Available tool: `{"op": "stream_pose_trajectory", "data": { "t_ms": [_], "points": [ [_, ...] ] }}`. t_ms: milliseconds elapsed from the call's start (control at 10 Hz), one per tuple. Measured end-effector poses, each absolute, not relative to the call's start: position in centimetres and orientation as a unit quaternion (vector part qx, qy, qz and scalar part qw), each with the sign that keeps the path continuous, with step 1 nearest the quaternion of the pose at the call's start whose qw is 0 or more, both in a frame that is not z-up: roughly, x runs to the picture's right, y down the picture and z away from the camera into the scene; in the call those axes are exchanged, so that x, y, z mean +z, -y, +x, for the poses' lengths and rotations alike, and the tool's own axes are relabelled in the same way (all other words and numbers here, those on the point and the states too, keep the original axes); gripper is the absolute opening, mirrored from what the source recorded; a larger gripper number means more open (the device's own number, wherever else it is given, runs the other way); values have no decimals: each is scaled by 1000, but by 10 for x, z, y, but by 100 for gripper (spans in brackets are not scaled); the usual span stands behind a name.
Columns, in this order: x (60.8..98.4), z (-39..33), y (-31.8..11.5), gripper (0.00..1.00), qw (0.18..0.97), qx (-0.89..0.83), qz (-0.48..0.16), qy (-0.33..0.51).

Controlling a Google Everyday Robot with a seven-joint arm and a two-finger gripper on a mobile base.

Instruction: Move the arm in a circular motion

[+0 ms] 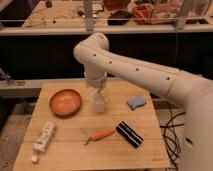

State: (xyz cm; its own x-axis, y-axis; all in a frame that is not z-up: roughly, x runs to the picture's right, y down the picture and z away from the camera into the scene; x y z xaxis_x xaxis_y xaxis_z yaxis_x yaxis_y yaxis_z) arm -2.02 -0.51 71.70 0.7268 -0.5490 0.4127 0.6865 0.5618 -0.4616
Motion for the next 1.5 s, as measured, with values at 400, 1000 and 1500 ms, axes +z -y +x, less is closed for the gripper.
{"op": "stream_pose_trajectory", "data": {
  "t_ms": [400,1000,1500],
  "points": [
    [762,7,17,80,878,-325,-334,112],
    [799,65,13,80,881,-275,-375,92],
    [809,114,-6,80,881,-238,-402,75]
  ]
}}
